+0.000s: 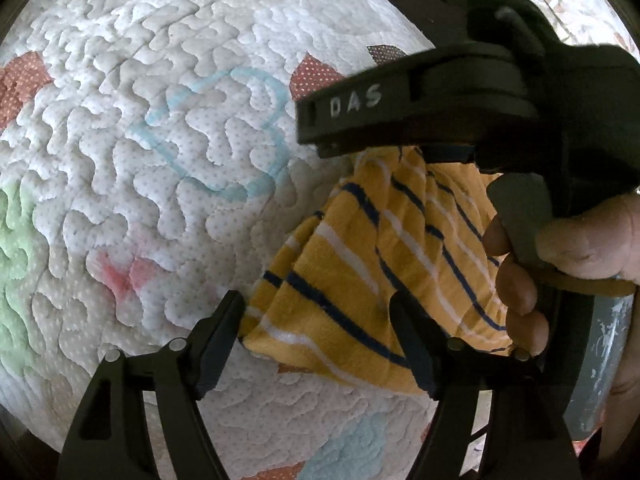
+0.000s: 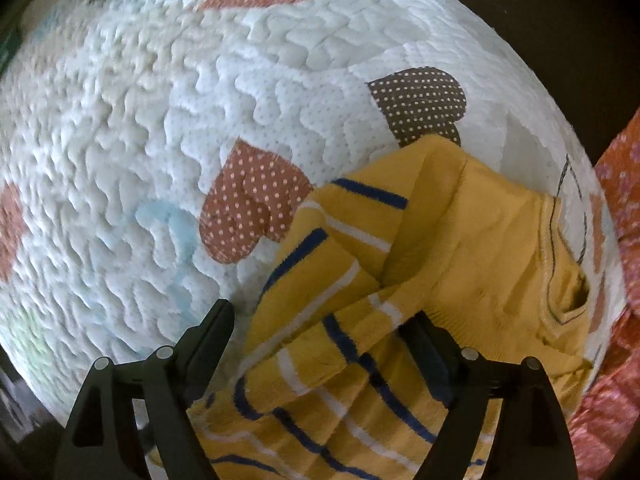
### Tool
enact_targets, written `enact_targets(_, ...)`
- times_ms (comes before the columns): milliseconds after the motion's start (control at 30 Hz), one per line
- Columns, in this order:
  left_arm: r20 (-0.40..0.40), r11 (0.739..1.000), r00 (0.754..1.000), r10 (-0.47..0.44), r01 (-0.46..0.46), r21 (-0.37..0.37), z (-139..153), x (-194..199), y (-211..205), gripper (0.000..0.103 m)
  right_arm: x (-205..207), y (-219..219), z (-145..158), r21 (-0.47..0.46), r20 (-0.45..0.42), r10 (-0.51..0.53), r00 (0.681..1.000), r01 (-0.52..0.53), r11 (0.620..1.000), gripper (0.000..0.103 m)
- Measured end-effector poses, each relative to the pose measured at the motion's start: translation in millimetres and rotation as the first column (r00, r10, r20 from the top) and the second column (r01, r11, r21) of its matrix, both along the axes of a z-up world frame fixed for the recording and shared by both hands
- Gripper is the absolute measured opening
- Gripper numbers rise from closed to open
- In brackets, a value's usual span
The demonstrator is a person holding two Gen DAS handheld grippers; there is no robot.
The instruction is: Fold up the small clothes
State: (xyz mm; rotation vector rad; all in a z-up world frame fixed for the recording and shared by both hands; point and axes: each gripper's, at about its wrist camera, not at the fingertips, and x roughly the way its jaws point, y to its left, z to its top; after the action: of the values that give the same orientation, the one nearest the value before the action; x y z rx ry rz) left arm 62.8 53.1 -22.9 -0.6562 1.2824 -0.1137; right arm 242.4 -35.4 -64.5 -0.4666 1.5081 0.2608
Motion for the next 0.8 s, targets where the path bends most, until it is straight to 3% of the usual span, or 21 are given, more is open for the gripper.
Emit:
enact_targets(33, -0.003, 1.000, 1.000, 0.000, 0.000, -0.020, -0.6, -2.5, -1.8, 0.063, -1.6, 0.0, -0.4, -0.026, 0.015, 0.013, 1.000, -0.013, 1.000, 0.070)
enact_targets(67, -0.006, 0.999, 1.000, -0.001, 0.000, -0.053, -0.7, -3.4, -5.5, 0.035, -3.3, 0.4, 0.9, -0.048, 0.034, 0.021, 0.999, -0.020, 0.999, 0.056)
enact_targets(100, -0.010, 0.994, 1.000, -0.005, 0.004, -0.112, -2.6, -2.3, -7.2, 0.019, -4.4, -1.0, 3.2, -0.060, 0.050, 0.028, 0.998, -0.025, 0.998, 0.048)
enact_targets(167, -0.013, 0.973, 1.000, -0.003, -0.001, -0.229, -5.1, -1.9, -13.2, 0.019, -8.0, -7.1, 11.8, -0.042, 0.068, 0.038, 0.997, -0.035, 0.998, 0.030)
enact_targets(233, 0.019, 0.969, 1.000, -0.015, 0.019, -0.247, 3.7, -3.7, -23.1, 0.019, -13.7, -13.2, 25.5, 0.012, 0.080, 0.030, 0.996, -0.031, 0.999, 0.022)
enact_targets(367, 0.123, 0.951, 0.991, -0.054, 0.089, -0.297, 34.4, -14.1, -44.1, 0.019, -20.2, -39.3, 55.6, 0.105, 0.120, -0.008, 0.993, -0.005, 0.994, 0.018)
enact_targets(500, 0.237, 0.965, 0.967, -0.090, 0.143, -0.221, 67.6, -25.4, -76.4, 0.019, -34.2, -71.9, 90.6, 0.209, 0.176, -0.057, 0.983, 0.020, 0.978, 0.017)
enact_targets(667, 0.266, 0.965, 0.951, -0.156, 0.204, -0.167, 88.4, -20.6, -132.6, 0.019, -40.8, -119.3, 127.7, 0.295, 0.216, -0.136, 0.967, 0.068, 0.953, 0.017)
enact_targets(800, 0.253, 0.953, 0.942, -0.219, 0.263, -0.153, 95.9, -8.7, -184.2, 0.019, -47.6, -177.9, 137.0, 0.349, 0.211, -0.221, 0.952, 0.137, 0.927, 0.015)
